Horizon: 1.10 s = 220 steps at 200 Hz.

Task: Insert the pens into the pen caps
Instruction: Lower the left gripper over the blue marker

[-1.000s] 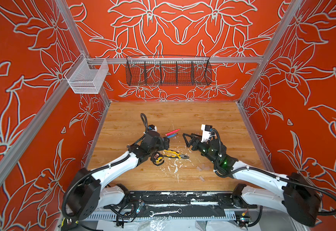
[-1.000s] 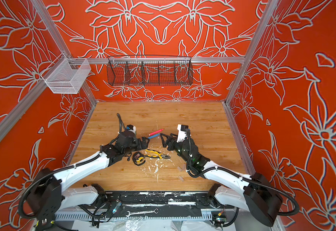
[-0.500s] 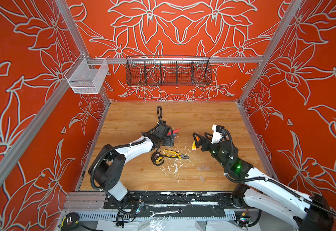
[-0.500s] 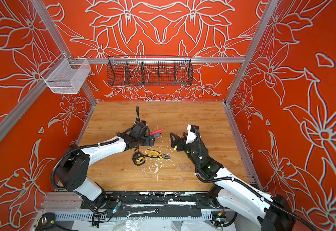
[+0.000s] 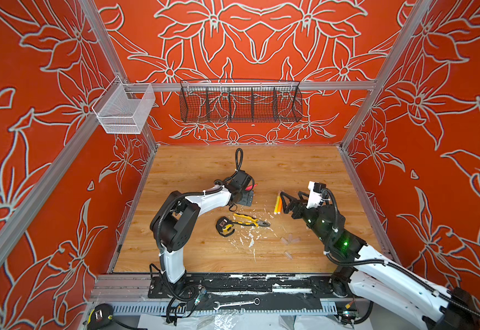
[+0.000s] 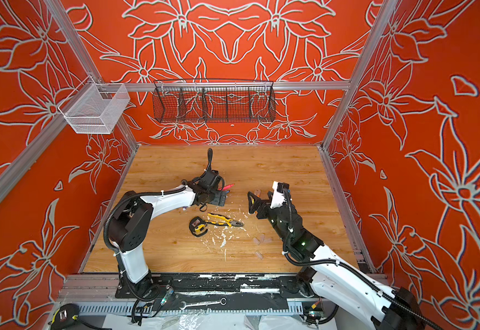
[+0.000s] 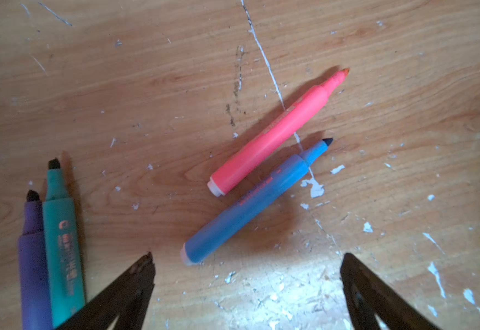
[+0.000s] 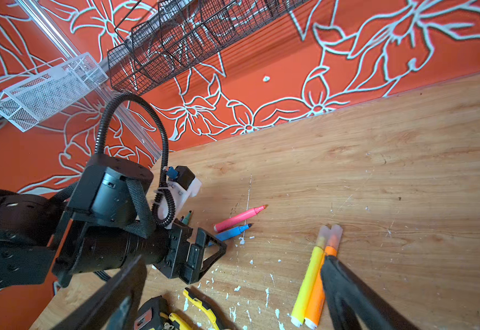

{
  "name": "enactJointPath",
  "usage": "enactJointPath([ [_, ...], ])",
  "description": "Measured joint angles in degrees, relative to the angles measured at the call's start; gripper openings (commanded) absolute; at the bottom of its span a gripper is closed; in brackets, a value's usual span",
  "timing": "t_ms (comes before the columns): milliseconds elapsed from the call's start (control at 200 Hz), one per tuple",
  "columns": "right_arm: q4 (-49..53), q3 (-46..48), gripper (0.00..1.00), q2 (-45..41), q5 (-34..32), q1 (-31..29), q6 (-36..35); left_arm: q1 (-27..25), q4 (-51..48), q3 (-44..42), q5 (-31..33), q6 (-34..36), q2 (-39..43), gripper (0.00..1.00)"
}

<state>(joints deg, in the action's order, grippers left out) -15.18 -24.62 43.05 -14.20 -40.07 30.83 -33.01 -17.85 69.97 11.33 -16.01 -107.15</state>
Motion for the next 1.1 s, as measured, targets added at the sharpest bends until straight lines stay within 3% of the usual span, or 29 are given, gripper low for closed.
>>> enactJointPath([
  [515, 0.0, 1.6, 0.98, -2.6, -0.8, 0.4, -0.5, 0.0, -6.3, 5.7, -4.9, 2.1, -6.4, 0.89],
  [646, 0.0, 1.9, 0.98, -3.1, -0.8, 0.4, -0.4, 0.0, -8.5, 8.8, -6.4, 2.4, -8.2, 0.82],
  [801, 0.0, 2.0, 0.98, -3.5, -0.9, 0.6, -0.4, 0.0, -9.7, 9.0, -7.0, 3.3, -8.3, 0.60],
  [1101, 0.0, 2.3, 0.98, -3.8, -0.9, 0.6, -0.4, 0.0, -11.6, 11.6, -6.5, 3.2, -9.9, 0.45],
])
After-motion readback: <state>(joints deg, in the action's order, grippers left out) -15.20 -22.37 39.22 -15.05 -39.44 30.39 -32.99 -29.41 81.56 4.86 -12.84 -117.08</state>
